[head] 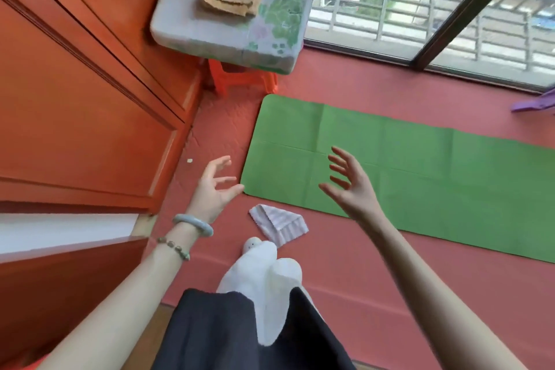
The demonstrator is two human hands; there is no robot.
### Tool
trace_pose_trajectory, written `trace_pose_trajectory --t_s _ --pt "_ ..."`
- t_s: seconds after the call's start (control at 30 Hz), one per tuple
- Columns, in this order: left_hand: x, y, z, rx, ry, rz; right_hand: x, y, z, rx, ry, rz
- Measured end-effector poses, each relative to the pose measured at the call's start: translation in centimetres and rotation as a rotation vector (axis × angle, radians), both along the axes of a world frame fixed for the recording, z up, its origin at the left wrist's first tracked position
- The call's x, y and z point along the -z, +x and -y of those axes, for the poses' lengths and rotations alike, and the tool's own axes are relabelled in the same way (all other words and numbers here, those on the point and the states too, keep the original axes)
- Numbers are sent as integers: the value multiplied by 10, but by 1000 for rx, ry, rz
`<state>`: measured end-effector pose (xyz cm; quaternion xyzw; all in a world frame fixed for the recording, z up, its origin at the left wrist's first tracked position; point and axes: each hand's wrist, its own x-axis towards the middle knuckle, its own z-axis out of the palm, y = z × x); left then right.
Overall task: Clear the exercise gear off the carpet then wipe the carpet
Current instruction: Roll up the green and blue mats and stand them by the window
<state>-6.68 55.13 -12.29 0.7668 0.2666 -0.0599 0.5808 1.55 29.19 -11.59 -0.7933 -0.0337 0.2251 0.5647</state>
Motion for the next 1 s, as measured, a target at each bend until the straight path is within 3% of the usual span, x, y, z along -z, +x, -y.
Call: trace_pose_trajectory --t_s 0.23,0.73,0.9,1.0 --pt "146 -14 -3 56 -2 -136 136 -6 7 -15 -87 13" --pt "623 -3 -37 240 71 -271 612 -5 -17 -411 -377 -4" --pt "722 -9 -36 355 141 -321 704 -6 -19 -439 -479 -32" --pt "750 -4 -32 500 290 -273 738 -11 -17 -506 -553 -40"
